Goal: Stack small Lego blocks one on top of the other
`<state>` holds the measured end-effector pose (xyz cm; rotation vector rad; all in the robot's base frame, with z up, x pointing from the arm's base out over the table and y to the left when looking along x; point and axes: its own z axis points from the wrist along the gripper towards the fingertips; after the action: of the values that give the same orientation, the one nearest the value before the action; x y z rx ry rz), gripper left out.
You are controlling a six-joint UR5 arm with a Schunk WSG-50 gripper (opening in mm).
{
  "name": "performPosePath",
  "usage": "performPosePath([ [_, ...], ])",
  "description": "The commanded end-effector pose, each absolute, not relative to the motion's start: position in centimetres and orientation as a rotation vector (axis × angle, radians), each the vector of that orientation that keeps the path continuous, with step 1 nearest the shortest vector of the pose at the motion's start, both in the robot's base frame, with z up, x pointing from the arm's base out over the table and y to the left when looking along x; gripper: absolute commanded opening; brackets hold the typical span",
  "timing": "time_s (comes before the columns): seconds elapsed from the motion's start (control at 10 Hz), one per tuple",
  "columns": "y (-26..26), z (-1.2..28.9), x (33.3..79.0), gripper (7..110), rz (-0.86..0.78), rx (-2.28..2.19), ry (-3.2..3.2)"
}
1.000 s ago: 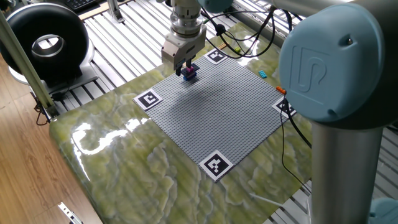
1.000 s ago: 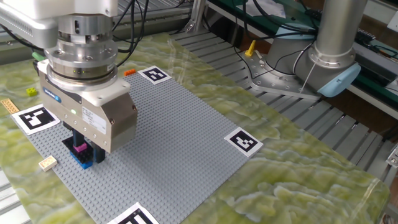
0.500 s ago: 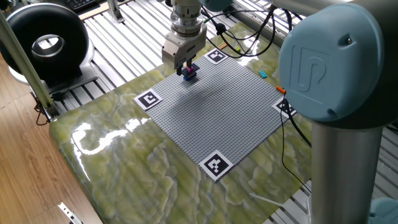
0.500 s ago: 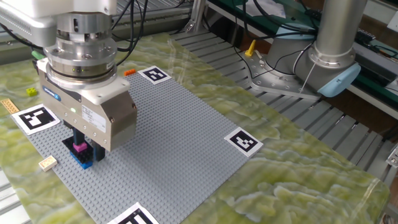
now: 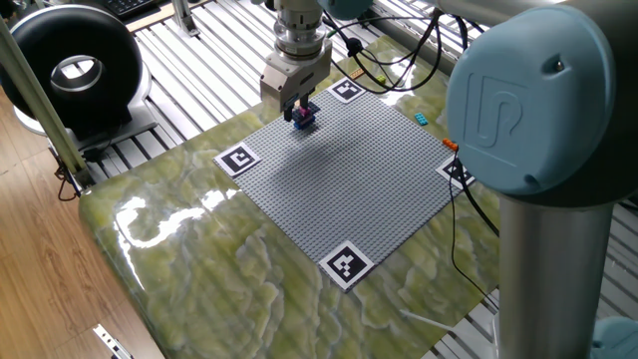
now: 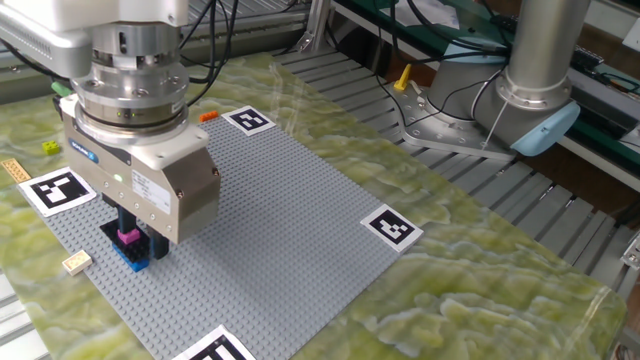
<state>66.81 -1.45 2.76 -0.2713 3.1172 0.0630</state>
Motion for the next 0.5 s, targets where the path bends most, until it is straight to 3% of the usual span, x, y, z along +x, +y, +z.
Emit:
performPosePath([
  [0.0, -1.5, 2.7, 66.8, 44, 0.072, -0.257, 3.117],
  [0.4, -1.2, 4.3, 67.0, 44, 0.086, -0.252, 3.134],
])
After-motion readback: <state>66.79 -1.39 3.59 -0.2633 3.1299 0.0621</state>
